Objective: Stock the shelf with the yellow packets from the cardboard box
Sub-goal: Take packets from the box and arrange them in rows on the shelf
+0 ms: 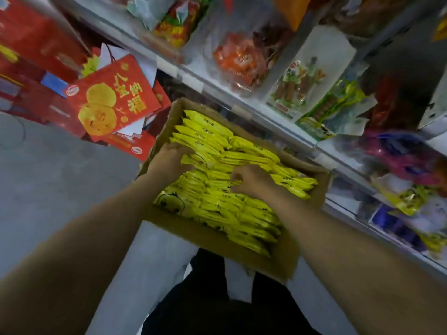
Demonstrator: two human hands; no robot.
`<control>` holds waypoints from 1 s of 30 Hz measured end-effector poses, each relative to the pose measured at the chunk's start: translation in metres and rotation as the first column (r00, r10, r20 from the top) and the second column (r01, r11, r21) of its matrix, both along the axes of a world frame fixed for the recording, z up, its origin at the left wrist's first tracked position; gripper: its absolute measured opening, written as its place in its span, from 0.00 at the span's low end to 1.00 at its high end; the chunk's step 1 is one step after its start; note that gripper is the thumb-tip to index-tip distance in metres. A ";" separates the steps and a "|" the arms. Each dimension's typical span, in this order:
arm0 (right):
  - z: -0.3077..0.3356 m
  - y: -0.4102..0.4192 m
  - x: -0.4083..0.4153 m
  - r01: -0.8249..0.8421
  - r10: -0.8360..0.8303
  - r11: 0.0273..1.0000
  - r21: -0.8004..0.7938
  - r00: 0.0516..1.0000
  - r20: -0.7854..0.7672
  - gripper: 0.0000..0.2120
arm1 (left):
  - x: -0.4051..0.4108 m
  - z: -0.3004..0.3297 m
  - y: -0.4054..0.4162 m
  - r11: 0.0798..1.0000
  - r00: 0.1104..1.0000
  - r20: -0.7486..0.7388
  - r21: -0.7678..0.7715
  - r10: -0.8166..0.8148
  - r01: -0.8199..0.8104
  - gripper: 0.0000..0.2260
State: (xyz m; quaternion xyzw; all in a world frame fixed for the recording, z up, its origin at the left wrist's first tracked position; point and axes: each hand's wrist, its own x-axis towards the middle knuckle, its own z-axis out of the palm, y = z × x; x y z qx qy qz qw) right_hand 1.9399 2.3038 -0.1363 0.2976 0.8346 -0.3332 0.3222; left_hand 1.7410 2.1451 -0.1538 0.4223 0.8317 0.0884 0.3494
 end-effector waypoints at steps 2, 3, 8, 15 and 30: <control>-0.013 -0.005 0.004 0.026 -0.026 0.999 0.022 1.000 0.004 0.16 | -0.001 -0.012 -0.001 1.000 1.000 0.008 -0.006 -0.015 0.015 0.23; -0.018 -0.007 0.005 0.036 -0.036 0.998 0.050 0.999 0.002 0.16 | -0.001 -0.015 -0.001 1.000 1.000 0.002 -0.006 -0.021 0.021 0.24; -0.033 -0.014 0.004 -0.068 0.066 0.980 0.189 0.998 0.015 0.19 | -0.007 -0.028 0.001 1.000 1.000 0.007 0.028 0.000 0.000 0.25; -0.055 -0.021 0.008 -0.088 0.095 0.948 0.307 0.995 -0.006 0.09 | -0.013 -0.030 0.008 0.999 1.000 0.002 0.048 0.019 -0.019 0.25; -0.005 0.019 0.049 0.463 -0.481 0.858 -0.223 0.876 -0.031 0.14 | 0.008 -0.011 0.016 0.997 0.996 -0.082 -0.081 -0.021 0.014 0.08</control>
